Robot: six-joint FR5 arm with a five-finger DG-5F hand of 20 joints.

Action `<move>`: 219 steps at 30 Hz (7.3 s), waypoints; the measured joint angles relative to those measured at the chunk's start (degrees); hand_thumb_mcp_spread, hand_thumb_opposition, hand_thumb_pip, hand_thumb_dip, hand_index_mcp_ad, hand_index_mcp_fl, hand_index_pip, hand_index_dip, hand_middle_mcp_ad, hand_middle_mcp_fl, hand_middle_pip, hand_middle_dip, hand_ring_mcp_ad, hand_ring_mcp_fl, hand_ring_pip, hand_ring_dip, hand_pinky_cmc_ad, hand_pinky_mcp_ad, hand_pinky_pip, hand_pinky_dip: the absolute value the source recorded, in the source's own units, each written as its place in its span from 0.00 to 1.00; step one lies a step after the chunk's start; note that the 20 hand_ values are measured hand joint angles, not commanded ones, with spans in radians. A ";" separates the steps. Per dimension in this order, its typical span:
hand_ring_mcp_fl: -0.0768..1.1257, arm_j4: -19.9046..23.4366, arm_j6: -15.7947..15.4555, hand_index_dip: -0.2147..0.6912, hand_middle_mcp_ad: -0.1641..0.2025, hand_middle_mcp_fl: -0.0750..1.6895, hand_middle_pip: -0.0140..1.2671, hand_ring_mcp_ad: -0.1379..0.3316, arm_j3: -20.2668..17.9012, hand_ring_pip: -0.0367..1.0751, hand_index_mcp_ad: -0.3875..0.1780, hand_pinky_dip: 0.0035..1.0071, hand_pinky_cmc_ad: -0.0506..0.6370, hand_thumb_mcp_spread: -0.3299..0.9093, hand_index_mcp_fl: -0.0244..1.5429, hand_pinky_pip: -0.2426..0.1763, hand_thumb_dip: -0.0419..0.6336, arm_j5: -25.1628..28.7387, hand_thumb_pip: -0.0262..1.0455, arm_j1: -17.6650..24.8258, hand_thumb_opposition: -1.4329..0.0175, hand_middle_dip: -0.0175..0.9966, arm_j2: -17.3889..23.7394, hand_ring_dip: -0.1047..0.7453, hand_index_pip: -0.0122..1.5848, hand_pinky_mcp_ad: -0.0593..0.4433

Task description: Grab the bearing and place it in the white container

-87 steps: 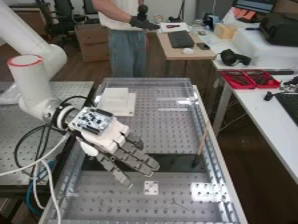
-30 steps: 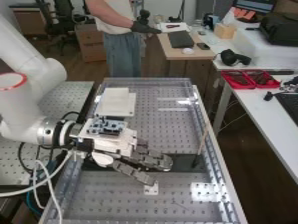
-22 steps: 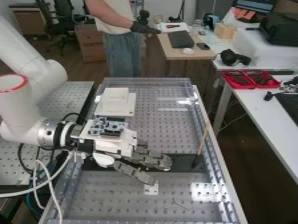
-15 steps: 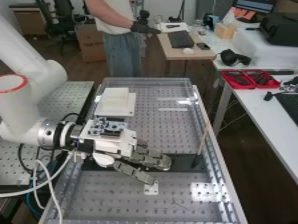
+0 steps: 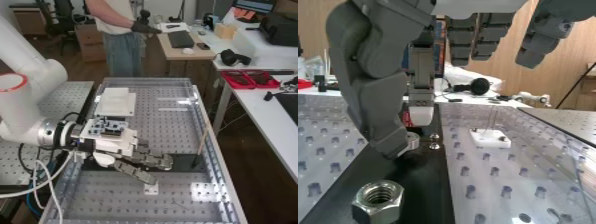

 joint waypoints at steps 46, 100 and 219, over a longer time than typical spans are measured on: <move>0.07 -1.78 -0.57 0.57 0.64 0.05 0.12 0.37 0.79 0.11 0.51 0.14 0.61 0.70 0.20 0.33 0.50 -0.66 0.47 -0.05 0.41 0.11 -0.88 0.10 0.82 0.61; 0.07 -5.53 0.04 0.55 0.64 0.05 0.12 0.37 2.08 0.11 0.48 0.14 0.60 0.66 0.13 0.33 0.53 0.01 0.50 -0.13 0.39 0.12 -0.50 0.11 0.80 0.61; 0.07 -1.14 3.39 0.54 0.64 0.10 0.12 0.39 -7.49 0.12 0.50 0.15 0.57 0.76 0.55 0.37 0.46 11.50 0.36 17.69 0.32 0.14 28.09 0.13 0.66 0.61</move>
